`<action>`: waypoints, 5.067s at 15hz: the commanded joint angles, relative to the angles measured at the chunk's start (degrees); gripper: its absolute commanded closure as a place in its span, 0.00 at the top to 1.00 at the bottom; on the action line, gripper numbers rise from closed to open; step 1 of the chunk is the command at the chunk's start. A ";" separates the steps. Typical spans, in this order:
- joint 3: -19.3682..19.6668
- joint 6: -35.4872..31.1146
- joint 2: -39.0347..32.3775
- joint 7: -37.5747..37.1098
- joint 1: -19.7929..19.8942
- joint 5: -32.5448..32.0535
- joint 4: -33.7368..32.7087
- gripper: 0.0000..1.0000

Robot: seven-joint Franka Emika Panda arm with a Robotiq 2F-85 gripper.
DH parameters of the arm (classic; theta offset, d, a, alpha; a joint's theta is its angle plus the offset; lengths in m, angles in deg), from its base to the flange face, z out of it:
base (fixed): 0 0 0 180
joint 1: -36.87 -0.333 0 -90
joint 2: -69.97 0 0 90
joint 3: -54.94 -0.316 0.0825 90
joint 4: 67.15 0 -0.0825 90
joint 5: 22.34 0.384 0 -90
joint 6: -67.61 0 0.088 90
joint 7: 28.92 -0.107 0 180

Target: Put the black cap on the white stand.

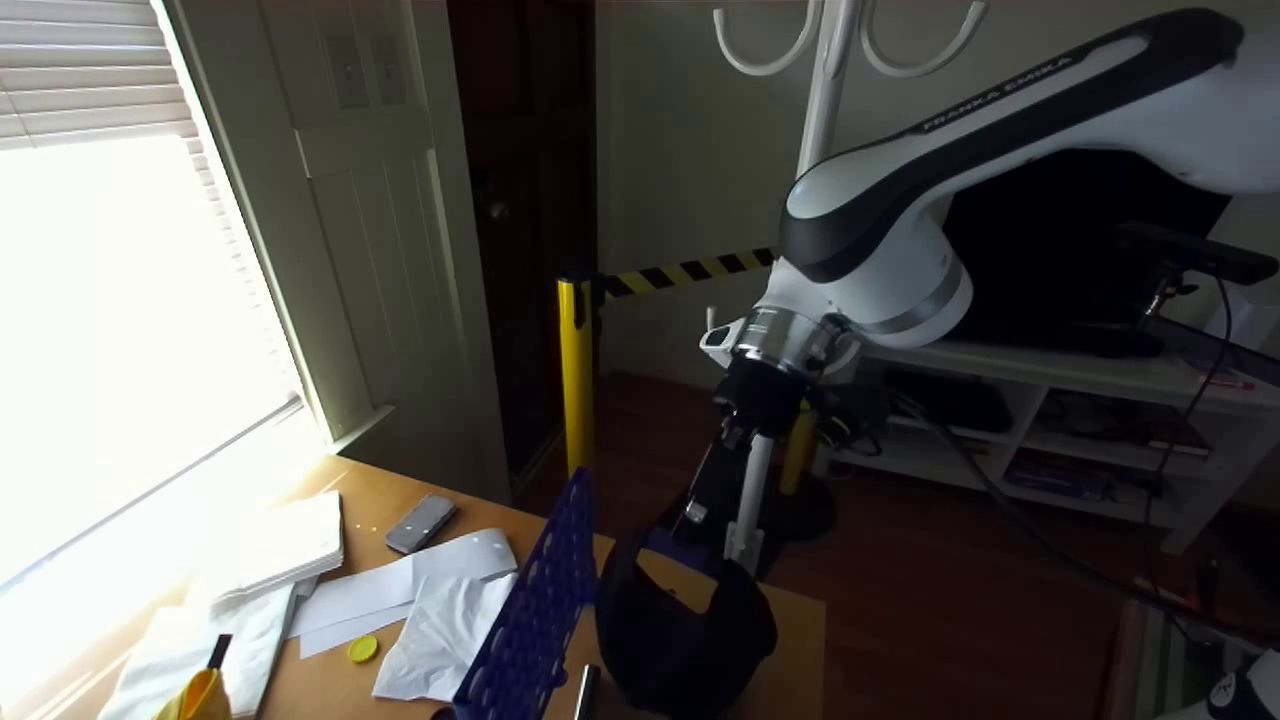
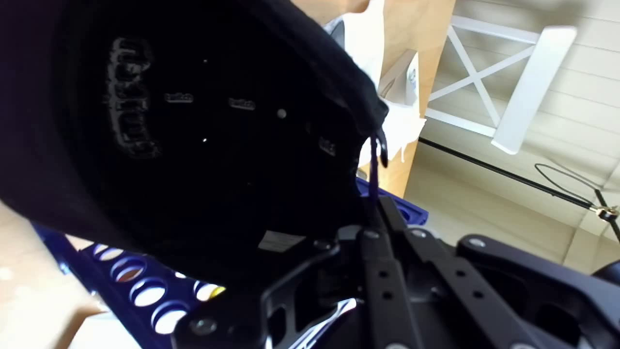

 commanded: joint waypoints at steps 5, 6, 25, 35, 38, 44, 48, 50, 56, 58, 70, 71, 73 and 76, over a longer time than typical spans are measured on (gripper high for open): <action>8.22 13.02 15.49 -3.63 5.81 -4.10 4.44 0.01; 9.04 14.20 16.63 -3.56 6.36 -4.66 4.76 0.01; 19.06 21.70 6.78 13.35 14.06 -4.35 1.48 0.01; 19.98 17.91 0.24 16.33 16.85 -0.59 -2.10 0.01; 19.86 16.11 -0.96 16.87 17.28 1.27 -2.14 0.01; 19.97 13.03 -2.53 16.18 17.89 3.01 -1.47 0.01; 20.28 11.84 -3.02 15.83 18.68 3.17 -1.13 0.01; 20.55 11.88 -2.93 15.60 19.15 3.34 -0.94 0.01; 21.23 12.20 -4.23 15.50 20.21 3.72 -0.57 0.01; 21.15 12.18 -4.94 15.48 20.16 3.69 -0.43 0.01; 19.95 11.69 9.27 9.38 18.73 -5.36 2.78 0.96; 19.82 11.39 11.73 7.44 18.80 -8.26 3.69 1.00; 19.58 10.93 16.28 3.37 19.12 -14.47 5.12 1.00; 19.01 11.66 24.12 -5.00 20.00 -27.90 7.47 1.00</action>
